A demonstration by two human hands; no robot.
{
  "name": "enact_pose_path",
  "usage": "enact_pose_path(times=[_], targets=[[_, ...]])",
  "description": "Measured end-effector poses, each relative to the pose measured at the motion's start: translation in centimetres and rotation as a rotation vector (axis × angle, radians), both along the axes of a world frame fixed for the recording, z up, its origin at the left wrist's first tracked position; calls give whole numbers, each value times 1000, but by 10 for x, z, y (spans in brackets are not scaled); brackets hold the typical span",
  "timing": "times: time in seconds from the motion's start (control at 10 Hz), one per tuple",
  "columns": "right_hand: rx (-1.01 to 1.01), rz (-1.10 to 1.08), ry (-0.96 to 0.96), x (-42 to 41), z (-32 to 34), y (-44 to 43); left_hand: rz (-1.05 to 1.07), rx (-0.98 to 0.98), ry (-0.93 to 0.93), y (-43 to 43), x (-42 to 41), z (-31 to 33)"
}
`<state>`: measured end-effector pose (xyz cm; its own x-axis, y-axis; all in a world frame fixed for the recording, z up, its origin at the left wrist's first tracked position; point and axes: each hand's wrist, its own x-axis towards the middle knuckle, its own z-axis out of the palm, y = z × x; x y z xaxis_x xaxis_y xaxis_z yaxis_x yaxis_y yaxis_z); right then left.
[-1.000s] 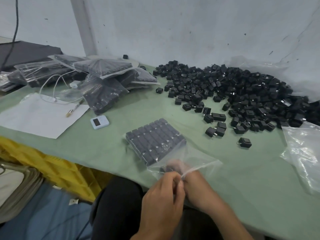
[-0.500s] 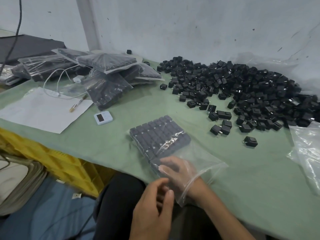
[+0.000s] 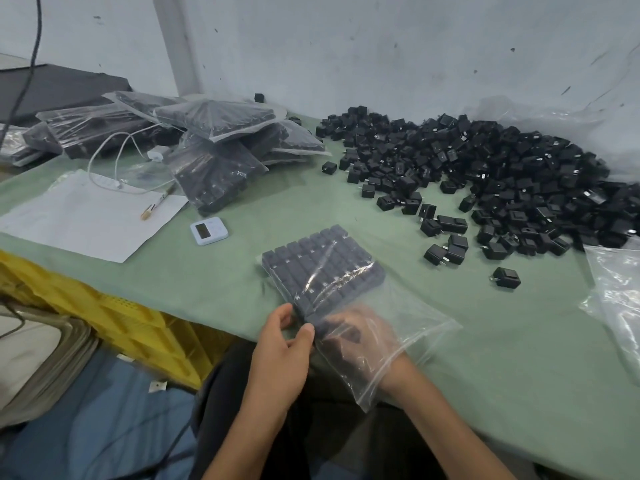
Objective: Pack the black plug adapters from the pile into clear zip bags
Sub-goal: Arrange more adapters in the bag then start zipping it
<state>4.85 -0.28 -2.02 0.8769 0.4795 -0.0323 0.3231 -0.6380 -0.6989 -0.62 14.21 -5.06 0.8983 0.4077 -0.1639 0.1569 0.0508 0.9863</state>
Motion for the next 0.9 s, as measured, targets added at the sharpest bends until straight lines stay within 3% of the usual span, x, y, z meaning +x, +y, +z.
enact_pose_path(times=[0.3, 0.4, 0.6, 0.7, 0.9], targets=[[135, -18, 0, 2, -10, -3, -40, 7, 13, 14, 16, 8], [180, 24, -57, 0, -12, -4, -57, 29, 43, 18, 20, 8], [54, 4, -284, -5, -20, 5, -62, 73, 68, 20, 21, 2], [191, 152, -340, -8, -9, 9, -55, 77, 64, 19, 21, 3], [236, 69, -153, -5, -21, -9, -64, 96, 67, 17, 20, 5]])
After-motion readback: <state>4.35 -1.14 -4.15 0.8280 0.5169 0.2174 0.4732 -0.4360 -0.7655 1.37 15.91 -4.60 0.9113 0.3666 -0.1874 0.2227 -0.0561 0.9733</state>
